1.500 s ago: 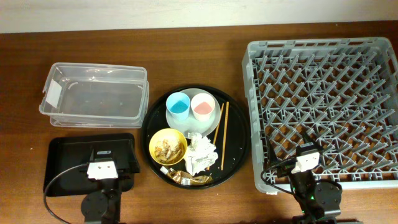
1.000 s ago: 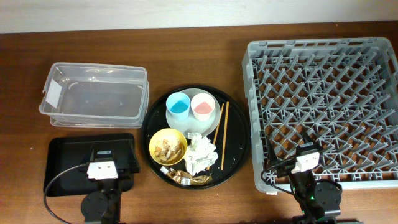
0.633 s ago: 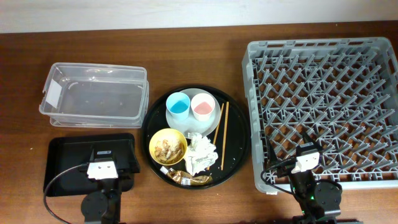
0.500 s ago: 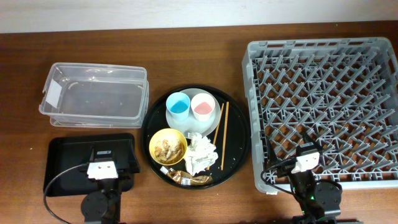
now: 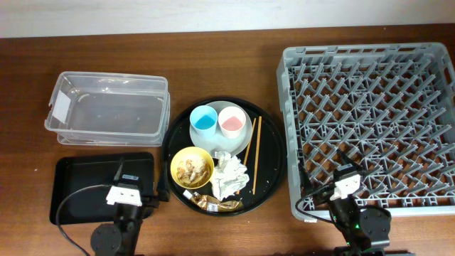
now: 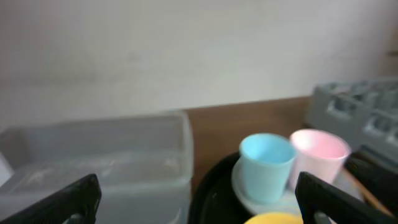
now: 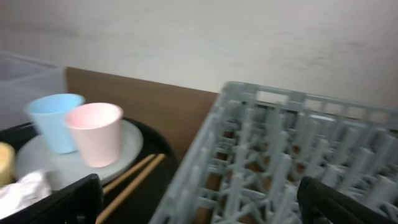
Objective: Sort waste into correct bins and load items into the dishwasher rack
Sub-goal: 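Raise both arms from rest toward the round tray, then grasp the blue cup with the left gripper and lift it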
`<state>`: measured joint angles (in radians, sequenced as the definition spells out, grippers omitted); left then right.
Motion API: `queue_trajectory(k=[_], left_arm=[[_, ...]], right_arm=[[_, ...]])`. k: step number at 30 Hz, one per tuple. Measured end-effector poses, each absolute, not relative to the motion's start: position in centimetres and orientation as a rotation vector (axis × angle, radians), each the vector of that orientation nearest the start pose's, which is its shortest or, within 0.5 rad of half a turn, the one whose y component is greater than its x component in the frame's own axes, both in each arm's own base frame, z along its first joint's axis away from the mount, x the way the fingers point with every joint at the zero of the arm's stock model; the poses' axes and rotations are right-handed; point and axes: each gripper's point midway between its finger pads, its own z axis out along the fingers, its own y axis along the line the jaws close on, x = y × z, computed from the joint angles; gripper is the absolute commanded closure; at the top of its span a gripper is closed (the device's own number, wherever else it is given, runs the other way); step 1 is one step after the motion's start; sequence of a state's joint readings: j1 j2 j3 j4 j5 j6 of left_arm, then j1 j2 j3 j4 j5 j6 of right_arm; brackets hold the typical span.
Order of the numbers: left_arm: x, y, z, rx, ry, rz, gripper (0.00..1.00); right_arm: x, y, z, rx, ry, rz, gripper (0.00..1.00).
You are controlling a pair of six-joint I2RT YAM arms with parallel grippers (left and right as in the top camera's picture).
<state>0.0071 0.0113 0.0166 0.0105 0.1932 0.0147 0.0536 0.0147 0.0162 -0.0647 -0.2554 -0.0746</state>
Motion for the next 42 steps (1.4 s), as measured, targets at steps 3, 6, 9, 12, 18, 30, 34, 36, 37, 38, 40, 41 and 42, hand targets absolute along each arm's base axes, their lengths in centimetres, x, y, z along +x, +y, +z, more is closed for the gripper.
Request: queue_trajectory(k=[3, 6, 9, 12, 18, 30, 34, 36, 37, 38, 40, 41, 42], left_arm=[[23.9, -3.9, 19.4, 0.194, 1.531, -0.166, 0.0], [22.9, -4.2, 22.7, 0.196, 1.537, -0.192, 0.0], [22.0, -4.2, 27.2, 0.193, 1.58, -0.204, 0.0], [22.1, -4.7, 30.8, 0.2, 1.711, -0.249, 0.01], [24.9, -7.1, 29.8, 0.237, 2.115, -0.473, 0.0], [27.3, -14.8, 25.4, 0.441, 2.291, -0.725, 0.2], [30.0, -18.9, 21.2, 0.54, 2.367, -0.477, 0.28], [32.3, -18.7, 19.5, 0.508, 2.379, -0.315, 0.37], [33.7, -18.4, 18.4, 0.483, 2.389, -0.237, 0.38], [34.9, -17.9, 17.0, 0.456, 2.409, -0.165, 0.39], [36.6, -17.8, 14.9, 0.431, 2.422, -0.089, 0.39], [37.3, -17.7, 14.5, 0.415, 2.417, -0.068, 0.39], [37.9, -17.5, 14.7, 0.381, 2.397, -0.046, 0.39]], right_arm=[[22.7, 6.5, 17.4, -0.343, 1.646, 0.248, 0.02], [20.8, 6.8, 21.9, -0.359, 1.662, 0.272, 0.02], [19.3, 6.9, 24.5, -0.357, 1.786, 0.3, 0.02], [19.2, 7.0, 26.6, -0.35, 1.969, 0.34, 0.02], [19.9, 9.7, 30.4, -0.429, 2.116, 0.564, 0.02], [20.2, 10.0, 25.3, -0.194, 2.47, 0.735, 0.02], [20.8, 8.5, 22.5, -0.07, 2.625, 0.643, 0.02], [20.6, 8.3, 21.7, -0.04, 2.678, 0.633, 0.02], [20.5, 8.2, 21.3, -0.025, 2.707, 0.63, 0.02], [20.4, 8.2, 21.1, -0.016, 2.72, 0.63, 0.02], [20.4, 8.1, 20.8, -0.011, 2.736, 0.63, 0.02], [20.4, 8.1, 20.8, -0.01, 2.736, 0.631, 0.02], [20.3, 8.1, 20.8, -0.009, 2.739, 0.631, 0.02]])
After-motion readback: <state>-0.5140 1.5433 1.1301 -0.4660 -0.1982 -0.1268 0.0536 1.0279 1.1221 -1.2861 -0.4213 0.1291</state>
